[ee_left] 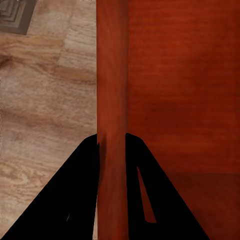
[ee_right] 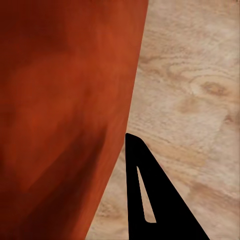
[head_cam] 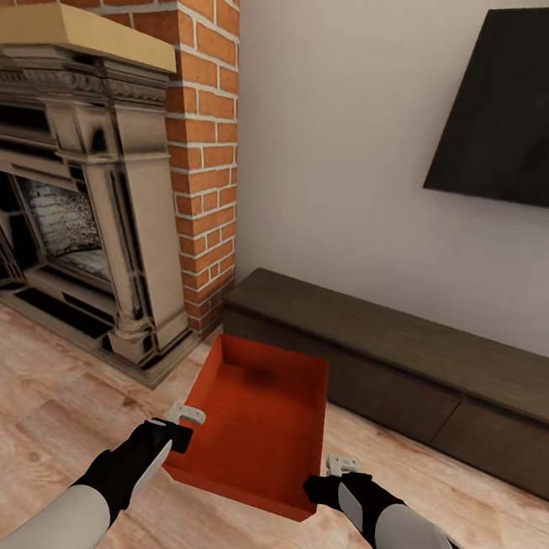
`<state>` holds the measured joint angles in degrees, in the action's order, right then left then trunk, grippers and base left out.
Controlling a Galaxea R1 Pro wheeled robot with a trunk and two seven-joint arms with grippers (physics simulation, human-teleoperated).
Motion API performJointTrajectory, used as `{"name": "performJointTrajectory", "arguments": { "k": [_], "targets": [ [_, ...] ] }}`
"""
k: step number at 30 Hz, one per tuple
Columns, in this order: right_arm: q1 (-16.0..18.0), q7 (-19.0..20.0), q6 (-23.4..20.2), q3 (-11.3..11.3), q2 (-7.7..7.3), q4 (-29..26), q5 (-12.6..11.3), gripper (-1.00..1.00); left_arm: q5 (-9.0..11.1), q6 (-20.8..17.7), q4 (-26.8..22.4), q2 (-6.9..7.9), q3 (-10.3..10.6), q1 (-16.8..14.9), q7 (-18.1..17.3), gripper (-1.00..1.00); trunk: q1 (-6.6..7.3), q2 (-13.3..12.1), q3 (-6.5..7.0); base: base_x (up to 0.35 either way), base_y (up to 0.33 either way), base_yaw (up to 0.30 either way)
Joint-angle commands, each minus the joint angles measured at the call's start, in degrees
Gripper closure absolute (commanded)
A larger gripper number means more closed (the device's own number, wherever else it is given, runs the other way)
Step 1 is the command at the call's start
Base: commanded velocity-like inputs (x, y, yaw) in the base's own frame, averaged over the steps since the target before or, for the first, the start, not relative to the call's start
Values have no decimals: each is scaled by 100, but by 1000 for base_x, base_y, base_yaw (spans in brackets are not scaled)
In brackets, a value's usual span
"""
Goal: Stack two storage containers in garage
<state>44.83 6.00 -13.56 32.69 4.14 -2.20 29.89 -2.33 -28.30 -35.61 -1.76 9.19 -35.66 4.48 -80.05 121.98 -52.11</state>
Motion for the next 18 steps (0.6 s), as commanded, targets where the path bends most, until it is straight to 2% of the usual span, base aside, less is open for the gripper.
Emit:
{"name": "performJointTrajectory", "arguments": {
  "k": [1, 18],
  "targets": [
    [-1, 21, -42, 68, 6, -26, 61, 100, 145, -18, -8, 1, 21, -2, -246, 100, 24, -40, 13, 0, 0, 0],
    [-1, 20, -42, 66, 6, -26, 61, 100, 145, -18, -8, 1, 22, 4, -254, 100, 397, -721, 319, 0, 0, 0]
  ]
}}
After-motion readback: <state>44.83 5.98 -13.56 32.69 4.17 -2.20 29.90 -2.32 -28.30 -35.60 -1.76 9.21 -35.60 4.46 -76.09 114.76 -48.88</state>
